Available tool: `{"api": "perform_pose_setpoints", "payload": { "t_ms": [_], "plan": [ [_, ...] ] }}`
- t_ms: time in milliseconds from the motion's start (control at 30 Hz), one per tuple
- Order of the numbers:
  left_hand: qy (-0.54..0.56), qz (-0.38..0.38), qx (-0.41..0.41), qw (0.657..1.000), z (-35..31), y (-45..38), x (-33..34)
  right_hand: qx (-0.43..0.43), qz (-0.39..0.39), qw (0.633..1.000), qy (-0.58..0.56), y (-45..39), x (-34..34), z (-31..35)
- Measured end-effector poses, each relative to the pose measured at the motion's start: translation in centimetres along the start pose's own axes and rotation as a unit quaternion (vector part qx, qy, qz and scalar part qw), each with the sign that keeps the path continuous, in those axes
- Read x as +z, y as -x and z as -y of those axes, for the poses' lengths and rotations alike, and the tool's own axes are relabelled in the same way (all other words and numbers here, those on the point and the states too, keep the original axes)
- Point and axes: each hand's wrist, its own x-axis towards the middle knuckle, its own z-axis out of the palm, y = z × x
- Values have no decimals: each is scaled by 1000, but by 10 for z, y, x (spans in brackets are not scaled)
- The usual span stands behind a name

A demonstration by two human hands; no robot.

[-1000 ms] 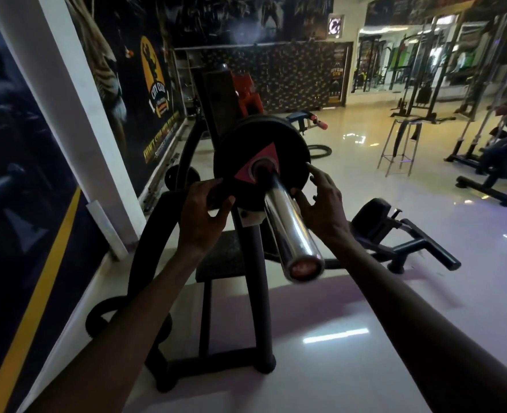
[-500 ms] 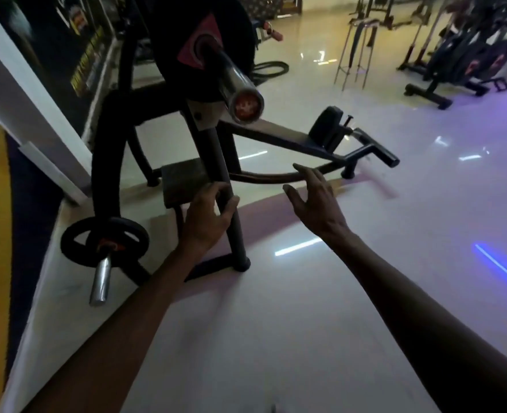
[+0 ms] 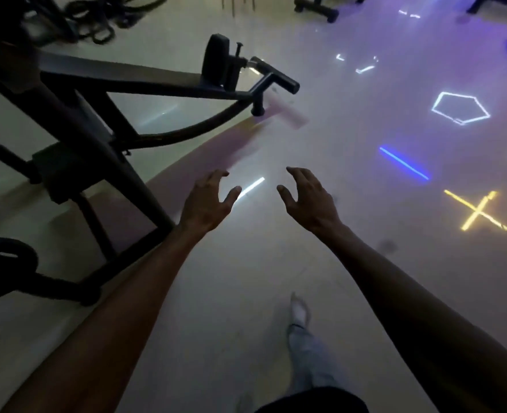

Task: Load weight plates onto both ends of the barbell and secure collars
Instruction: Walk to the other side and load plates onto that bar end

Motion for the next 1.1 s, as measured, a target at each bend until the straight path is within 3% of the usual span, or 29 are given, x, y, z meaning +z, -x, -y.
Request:
{"api": "perform_pose_setpoints", "payload": {
  "t_ms": [500,1100],
  "plan": [
    [-43,63,16,997,-153,-293,141,105,-19,993,54,-240,-52,-214],
    [-73,99,122,985,-236,-759,249,123,-22,988,89,-656,-96,-410]
  ]
}}
